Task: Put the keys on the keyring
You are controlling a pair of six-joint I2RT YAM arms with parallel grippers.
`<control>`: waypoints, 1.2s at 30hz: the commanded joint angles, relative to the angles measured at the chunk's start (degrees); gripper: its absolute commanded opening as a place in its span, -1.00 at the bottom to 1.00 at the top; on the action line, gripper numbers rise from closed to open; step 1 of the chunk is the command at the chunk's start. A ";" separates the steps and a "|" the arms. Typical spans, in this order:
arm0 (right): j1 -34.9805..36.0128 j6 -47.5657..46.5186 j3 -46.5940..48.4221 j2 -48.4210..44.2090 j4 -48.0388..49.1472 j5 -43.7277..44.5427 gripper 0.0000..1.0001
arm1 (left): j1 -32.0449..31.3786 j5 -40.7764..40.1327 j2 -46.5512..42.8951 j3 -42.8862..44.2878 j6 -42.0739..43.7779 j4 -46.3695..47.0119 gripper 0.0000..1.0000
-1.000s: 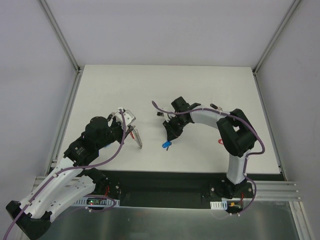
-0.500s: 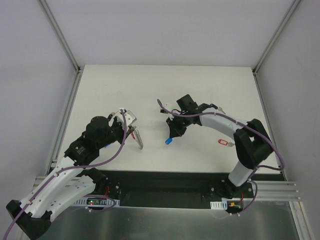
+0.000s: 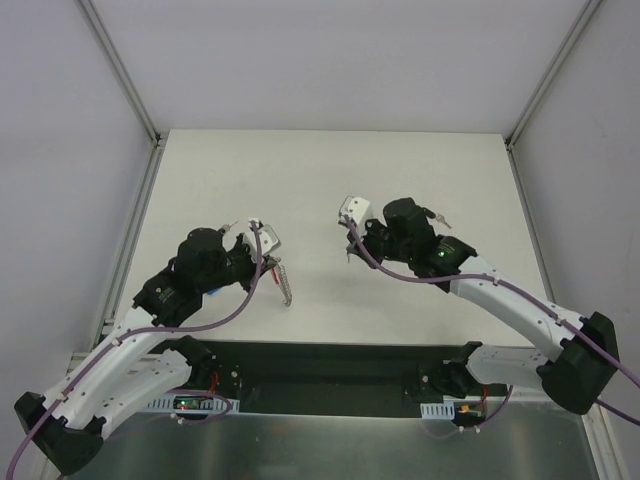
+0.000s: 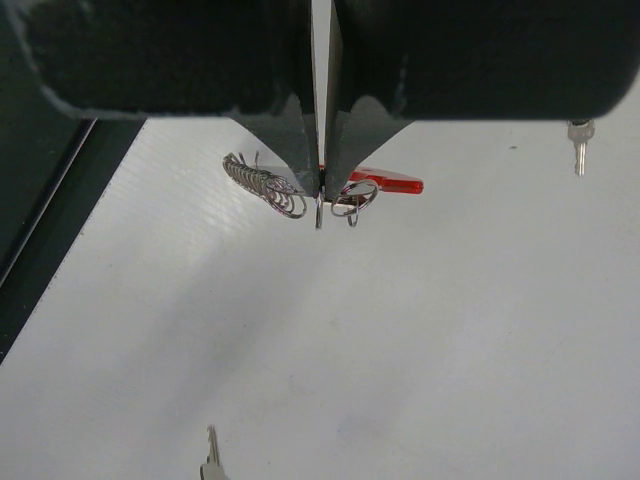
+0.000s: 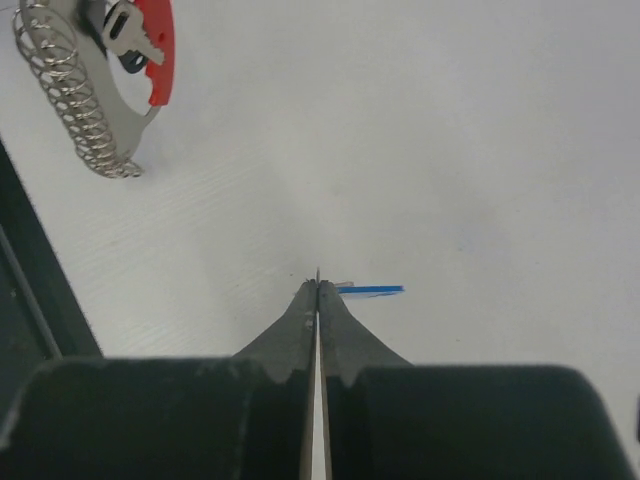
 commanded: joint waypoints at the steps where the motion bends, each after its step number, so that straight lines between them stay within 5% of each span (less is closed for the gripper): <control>1: 5.49 -1.74 -1.10 -4.23 7.59 14.44 -0.97 | 0.71 2.67 1.58 5.62 0.47 2.13 -1.00; 4: 5.88 -1.94 -3.21 -5.99 11.28 26.27 -0.97 | 0.71 3.28 3.94 7.73 -0.23 2.05 -1.00; 9: 4.91 -0.62 -7.42 -10.21 19.37 17.27 -0.97 | 0.71 6.45 6.85 11.07 0.29 2.13 -1.00; 21: 0.42 1.67 -7.61 -14.43 18.60 -10.09 -0.97 | 0.71 26.03 13.18 16.61 8.73 2.13 -1.00; 29: 2.35 -1.05 -5.85 -14.78 12.53 -13.72 -0.97 | 0.71 32.90 13.27 14.24 10.58 2.13 -1.00; 36: 7.10 -4.48 -4.09 -13.64 8.75 -8.28 -0.97 | 0.71 34.84 12.92 11.87 10.84 2.13 -1.00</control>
